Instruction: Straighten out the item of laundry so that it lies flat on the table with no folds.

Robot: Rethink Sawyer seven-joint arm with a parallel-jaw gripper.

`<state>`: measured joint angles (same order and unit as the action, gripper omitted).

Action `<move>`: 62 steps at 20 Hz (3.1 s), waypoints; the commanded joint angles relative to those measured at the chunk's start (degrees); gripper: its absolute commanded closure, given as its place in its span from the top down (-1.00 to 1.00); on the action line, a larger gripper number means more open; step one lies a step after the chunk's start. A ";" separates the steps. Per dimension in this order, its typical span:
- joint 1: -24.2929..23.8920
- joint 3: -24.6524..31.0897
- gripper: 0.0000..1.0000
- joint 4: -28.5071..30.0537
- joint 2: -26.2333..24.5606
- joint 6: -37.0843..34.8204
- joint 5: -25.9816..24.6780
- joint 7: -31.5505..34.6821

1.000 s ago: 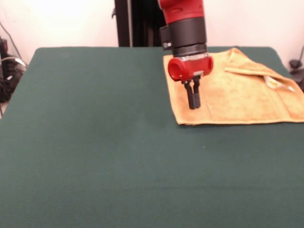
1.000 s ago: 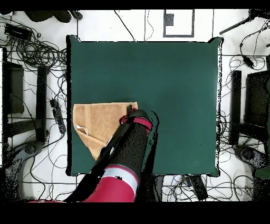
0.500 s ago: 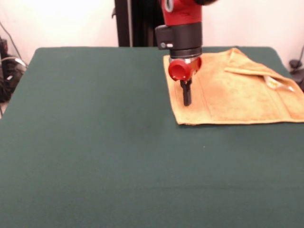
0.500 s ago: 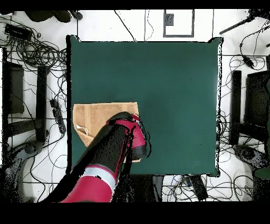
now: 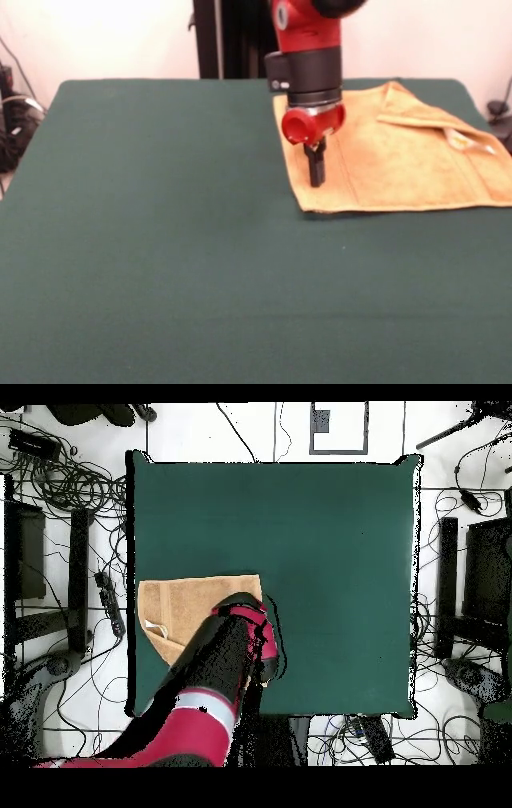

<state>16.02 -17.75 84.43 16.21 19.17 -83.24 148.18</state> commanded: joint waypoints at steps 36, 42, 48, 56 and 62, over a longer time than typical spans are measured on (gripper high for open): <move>4.10 -6.27 -1.00 -26.79 -27.41 -1.32 -7.16 22.04; -1.73 -2.82 -1.00 -24.05 -22.84 0.78 4.10 6.08; -4.32 -5.38 -1.00 -23.83 -23.38 4.98 14.47 -5.83; -3.41 -9.94 -1.00 -26.68 -26.37 5.10 14.38 -5.18; -3.34 -10.83 -1.00 -28.79 -28.11 4.59 14.25 -4.68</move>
<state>13.33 -35.57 61.22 -0.82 39.09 -72.87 158.86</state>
